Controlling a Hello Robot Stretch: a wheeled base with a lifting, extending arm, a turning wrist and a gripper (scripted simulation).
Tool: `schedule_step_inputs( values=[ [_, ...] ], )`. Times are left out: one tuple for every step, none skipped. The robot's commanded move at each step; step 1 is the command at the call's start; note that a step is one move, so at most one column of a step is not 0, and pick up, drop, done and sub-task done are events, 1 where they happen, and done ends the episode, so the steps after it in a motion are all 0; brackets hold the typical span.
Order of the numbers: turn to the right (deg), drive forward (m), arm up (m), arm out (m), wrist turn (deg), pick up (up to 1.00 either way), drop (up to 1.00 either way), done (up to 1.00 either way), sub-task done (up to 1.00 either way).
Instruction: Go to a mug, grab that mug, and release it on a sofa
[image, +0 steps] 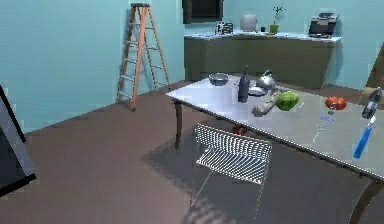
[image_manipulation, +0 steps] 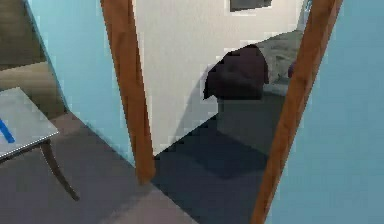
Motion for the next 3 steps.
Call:
schedule_step_inputs(
  values=[
    [-3.0,0.00,0.00,0.00,0.0,0.00,0.00,0.00,0.00],
    [0.0,0.40,0.00,0.00,0.0,0.00,0.00,0.00,0.00],
    [-42.0,0.00,0.00,0.00,0.0,0.00,0.00,0.00,0.00]
  ],
)
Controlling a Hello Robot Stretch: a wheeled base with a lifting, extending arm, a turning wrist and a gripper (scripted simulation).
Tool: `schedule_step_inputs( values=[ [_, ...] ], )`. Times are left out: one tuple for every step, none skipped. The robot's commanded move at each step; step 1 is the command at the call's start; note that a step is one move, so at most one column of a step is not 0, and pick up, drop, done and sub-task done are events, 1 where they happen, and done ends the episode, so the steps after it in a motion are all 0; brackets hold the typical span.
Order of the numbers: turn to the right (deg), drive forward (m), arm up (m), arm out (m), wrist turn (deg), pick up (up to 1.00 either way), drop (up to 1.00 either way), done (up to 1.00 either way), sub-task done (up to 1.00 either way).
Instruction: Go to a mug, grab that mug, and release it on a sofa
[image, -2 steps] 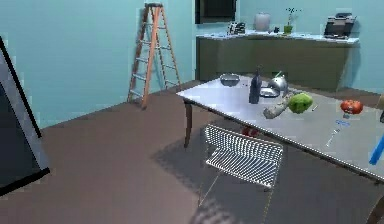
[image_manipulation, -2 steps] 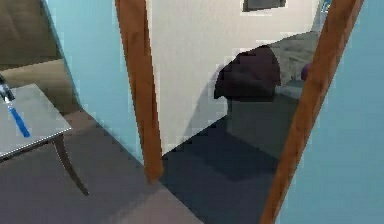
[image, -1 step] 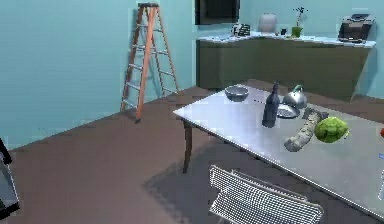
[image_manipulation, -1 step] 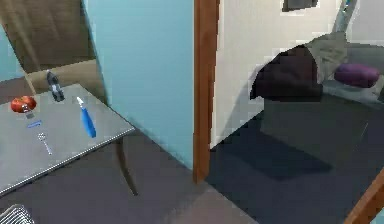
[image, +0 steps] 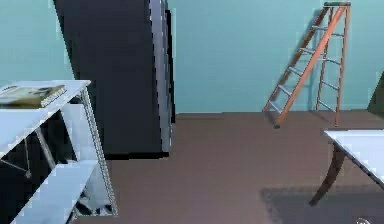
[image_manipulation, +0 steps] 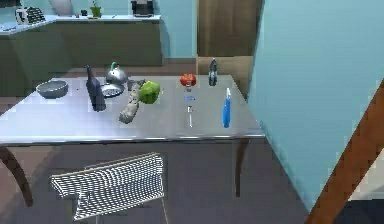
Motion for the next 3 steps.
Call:
schedule_step_inputs(
  values=[
    [0.0,0.75,0.00,0.00,0.0,0.00,0.00,0.00,0.00],
    [33.0,0.00,0.00,0.00,0.0,0.00,0.00,0.00,0.00],
    [0.0,1.00,0.00,0.00,0.0,0.00,0.00,0.00,0.00]
  ],
)
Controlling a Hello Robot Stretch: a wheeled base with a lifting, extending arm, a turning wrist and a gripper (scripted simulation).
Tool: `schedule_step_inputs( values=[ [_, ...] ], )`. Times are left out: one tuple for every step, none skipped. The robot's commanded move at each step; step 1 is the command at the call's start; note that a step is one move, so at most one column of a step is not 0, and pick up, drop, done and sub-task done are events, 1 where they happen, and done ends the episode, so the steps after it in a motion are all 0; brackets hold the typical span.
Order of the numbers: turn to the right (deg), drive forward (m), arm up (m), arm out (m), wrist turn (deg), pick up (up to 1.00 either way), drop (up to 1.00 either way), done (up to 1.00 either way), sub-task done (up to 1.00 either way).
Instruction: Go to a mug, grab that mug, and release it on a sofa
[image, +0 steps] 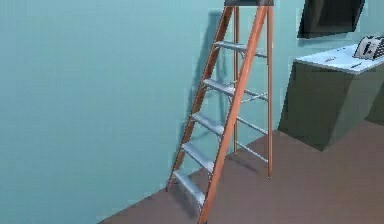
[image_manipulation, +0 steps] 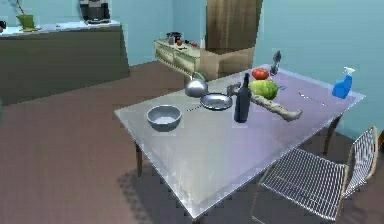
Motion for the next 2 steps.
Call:
schedule_step_inputs(
  values=[
    [15.0,0.00,0.00,0.00,0.0,0.00,0.00,0.00,0.00],
    [0.0,0.15,0.00,0.00,0.0,0.00,0.00,0.00,0.00]
  ],
)
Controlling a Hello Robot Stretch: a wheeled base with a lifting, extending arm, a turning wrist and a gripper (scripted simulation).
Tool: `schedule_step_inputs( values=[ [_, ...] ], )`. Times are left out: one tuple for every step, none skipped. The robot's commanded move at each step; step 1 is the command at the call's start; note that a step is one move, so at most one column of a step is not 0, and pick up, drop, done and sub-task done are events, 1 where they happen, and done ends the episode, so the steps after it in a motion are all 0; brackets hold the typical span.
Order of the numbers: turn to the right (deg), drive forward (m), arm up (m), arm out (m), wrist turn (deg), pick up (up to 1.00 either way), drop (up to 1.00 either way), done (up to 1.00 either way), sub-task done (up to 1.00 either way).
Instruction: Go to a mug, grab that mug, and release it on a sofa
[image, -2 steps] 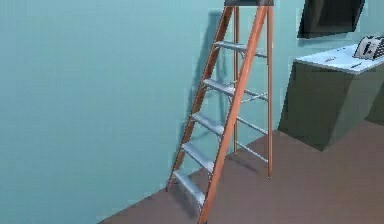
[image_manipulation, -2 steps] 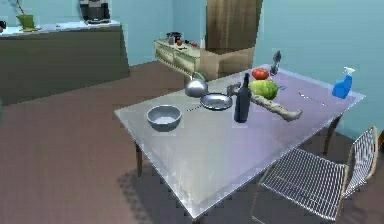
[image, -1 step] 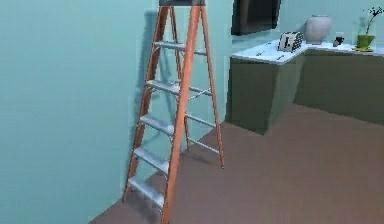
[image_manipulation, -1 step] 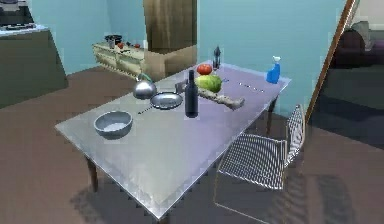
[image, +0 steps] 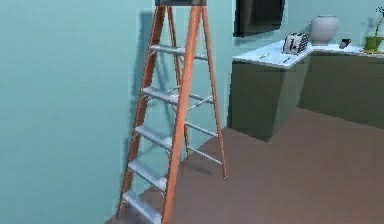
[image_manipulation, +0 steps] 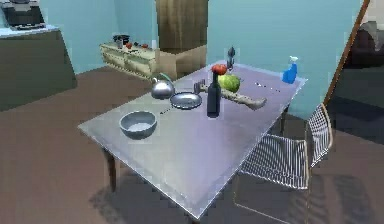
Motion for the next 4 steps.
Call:
schedule_step_inputs(
  values=[
    [30.0,0.00,0.00,0.00,0.0,0.00,0.00,0.00,0.00],
    [3.0,0.00,0.00,0.00,0.0,0.00,0.00,0.00,0.00],
    [0.0,1.00,0.00,0.00,0.0,0.00,0.00,0.00,0.00],
    [0.0,0.50,0.00,0.00,0.0,0.00,0.00,0.00,0.00]
  ],
)
